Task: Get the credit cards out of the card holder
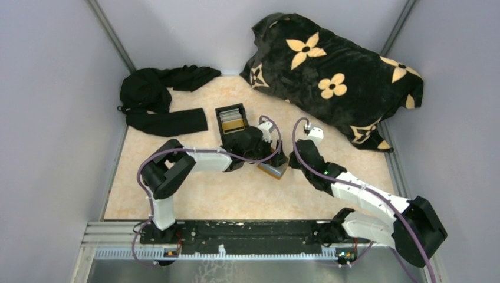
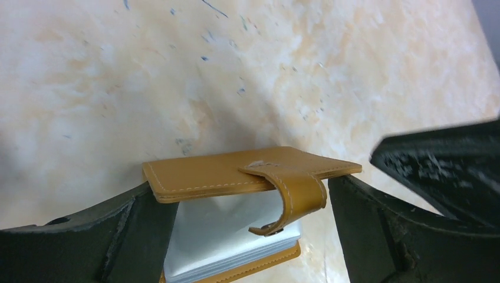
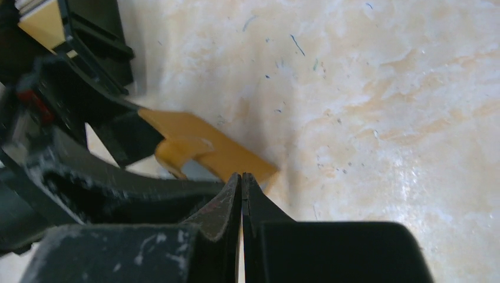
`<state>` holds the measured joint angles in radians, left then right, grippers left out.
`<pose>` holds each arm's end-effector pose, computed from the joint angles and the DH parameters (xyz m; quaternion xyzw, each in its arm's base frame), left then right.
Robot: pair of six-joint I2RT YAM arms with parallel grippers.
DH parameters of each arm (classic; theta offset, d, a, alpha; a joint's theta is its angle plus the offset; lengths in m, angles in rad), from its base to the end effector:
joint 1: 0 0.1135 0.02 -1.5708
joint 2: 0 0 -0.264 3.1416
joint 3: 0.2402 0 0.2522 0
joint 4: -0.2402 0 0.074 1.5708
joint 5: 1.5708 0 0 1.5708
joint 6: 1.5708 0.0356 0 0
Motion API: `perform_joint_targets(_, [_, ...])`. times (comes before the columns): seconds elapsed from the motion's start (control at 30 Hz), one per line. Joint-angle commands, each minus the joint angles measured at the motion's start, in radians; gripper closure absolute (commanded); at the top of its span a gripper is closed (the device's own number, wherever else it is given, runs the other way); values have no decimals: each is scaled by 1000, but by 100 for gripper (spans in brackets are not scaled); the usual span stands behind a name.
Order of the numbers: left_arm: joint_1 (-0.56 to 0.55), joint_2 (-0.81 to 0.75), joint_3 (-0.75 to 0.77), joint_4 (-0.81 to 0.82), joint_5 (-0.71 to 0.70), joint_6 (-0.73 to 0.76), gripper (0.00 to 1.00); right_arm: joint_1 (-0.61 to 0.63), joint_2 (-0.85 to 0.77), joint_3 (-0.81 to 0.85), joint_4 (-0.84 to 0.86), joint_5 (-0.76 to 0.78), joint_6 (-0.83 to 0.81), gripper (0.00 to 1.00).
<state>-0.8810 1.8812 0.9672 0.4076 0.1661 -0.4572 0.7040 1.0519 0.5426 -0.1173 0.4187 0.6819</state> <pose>0.2456 -0.3070 0.1546 0.2218 0.8307 -0.3697 0.3523 0.1759 0.1304 0.2132 0.0849 0.8722 0.1418 0.4605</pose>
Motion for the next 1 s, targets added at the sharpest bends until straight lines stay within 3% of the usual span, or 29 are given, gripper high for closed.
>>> perform_joint_targets(0.0, [-3,32,92,-135,-141,82,2,-4,-68,-39,12,27,-10,100])
perform_joint_targets(0.37, [34,125,211,-157,-120,55,4,-11,-38,-91,58,-8,-84,100])
perform_joint_targets(0.57, [52,139,207,-144,-80,40,5,-149,7,-104,195,-150,-154,66])
perform_joint_targets(0.6, [52,142,205,-142,-75,39,5,-162,24,-94,210,-158,-169,64])
perform_joint_targets(0.83, [54,151,204,-135,-59,43,5,-173,160,15,276,-226,-247,61])
perform_joint_targets(0.97, [56,150,198,-128,-46,41,5,-180,231,46,331,-244,-280,65])
